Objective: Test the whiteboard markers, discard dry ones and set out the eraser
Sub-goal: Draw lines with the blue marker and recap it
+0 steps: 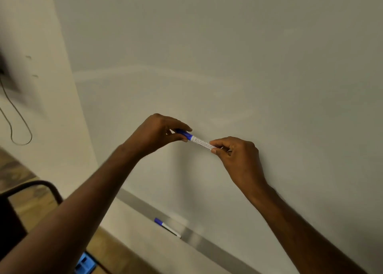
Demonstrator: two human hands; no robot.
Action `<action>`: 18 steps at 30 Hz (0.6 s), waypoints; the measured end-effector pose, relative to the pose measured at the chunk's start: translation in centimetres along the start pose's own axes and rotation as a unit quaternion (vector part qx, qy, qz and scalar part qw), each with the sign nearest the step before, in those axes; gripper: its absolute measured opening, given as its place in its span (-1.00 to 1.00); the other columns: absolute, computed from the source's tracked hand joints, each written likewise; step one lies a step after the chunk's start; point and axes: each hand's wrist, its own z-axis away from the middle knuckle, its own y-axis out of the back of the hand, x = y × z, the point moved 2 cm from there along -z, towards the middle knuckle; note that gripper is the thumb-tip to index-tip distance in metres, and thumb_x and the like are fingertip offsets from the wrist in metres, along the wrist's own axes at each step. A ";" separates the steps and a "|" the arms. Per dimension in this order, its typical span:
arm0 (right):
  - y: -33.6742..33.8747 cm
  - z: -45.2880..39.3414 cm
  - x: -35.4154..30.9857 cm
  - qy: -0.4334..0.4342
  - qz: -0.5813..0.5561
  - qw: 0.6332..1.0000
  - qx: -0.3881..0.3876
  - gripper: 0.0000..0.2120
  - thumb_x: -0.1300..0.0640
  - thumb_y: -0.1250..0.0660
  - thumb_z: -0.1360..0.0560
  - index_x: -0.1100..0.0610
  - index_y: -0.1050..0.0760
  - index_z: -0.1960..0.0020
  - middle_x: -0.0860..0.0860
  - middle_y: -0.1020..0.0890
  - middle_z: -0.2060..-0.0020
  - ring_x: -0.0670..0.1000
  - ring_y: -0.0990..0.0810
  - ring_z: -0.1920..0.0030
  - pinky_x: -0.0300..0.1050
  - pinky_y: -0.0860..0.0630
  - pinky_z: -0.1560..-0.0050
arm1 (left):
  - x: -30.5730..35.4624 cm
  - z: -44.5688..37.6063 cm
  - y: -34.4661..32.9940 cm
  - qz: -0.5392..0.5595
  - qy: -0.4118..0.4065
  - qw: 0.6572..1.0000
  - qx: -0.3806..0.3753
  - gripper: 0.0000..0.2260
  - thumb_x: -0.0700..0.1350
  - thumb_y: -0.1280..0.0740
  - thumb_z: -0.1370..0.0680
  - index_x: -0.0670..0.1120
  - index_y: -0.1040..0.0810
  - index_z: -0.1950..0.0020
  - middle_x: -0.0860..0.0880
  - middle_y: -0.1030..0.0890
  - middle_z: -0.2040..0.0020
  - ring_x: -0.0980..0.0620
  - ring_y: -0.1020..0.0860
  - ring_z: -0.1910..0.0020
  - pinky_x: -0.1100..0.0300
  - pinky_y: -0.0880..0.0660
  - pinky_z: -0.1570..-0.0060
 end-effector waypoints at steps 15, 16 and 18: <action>-17.9 10.3 8.2 -0.181 -0.020 0.970 -0.159 -0.79 0.20 -0.45 -0.52 0.08 -0.68 -0.15 -0.05 -0.74 0.03 -0.06 -0.71 0.08 -0.30 -0.56 0.09 | -10.6 12.1 -13.8 -0.078 0.109 0.964 -0.228 -0.86 -0.04 -0.41 -0.57 0.04 -0.65 -0.12 0.10 -0.69 -0.02 0.08 -0.63 0.06 0.25 -0.45 0.08; -18.8 10.9 8.8 -0.187 -0.014 0.968 -0.167 -0.78 0.20 -0.44 -0.53 0.09 -0.68 -0.16 -0.04 -0.74 0.01 -0.05 -0.71 0.06 -0.32 -0.55 0.08 | -11.3 13.1 -14.9 -0.074 0.120 0.962 -0.235 -0.86 -0.04 -0.40 -0.58 0.03 -0.65 -0.12 0.10 -0.69 -0.03 0.08 -0.63 0.04 0.25 -0.45 0.07; -20.6 11.9 10.0 -0.196 -0.005 0.964 -0.180 -0.78 0.20 -0.42 -0.54 0.10 -0.67 -0.17 -0.03 -0.74 -0.01 -0.03 -0.71 0.03 -0.30 -0.54 0.05 | -12.5 15.0 -17.1 -0.068 0.139 0.957 -0.243 -0.85 -0.05 -0.38 -0.59 0.04 -0.66 -0.14 0.10 -0.69 -0.06 0.09 -0.63 0.02 0.24 -0.46 0.05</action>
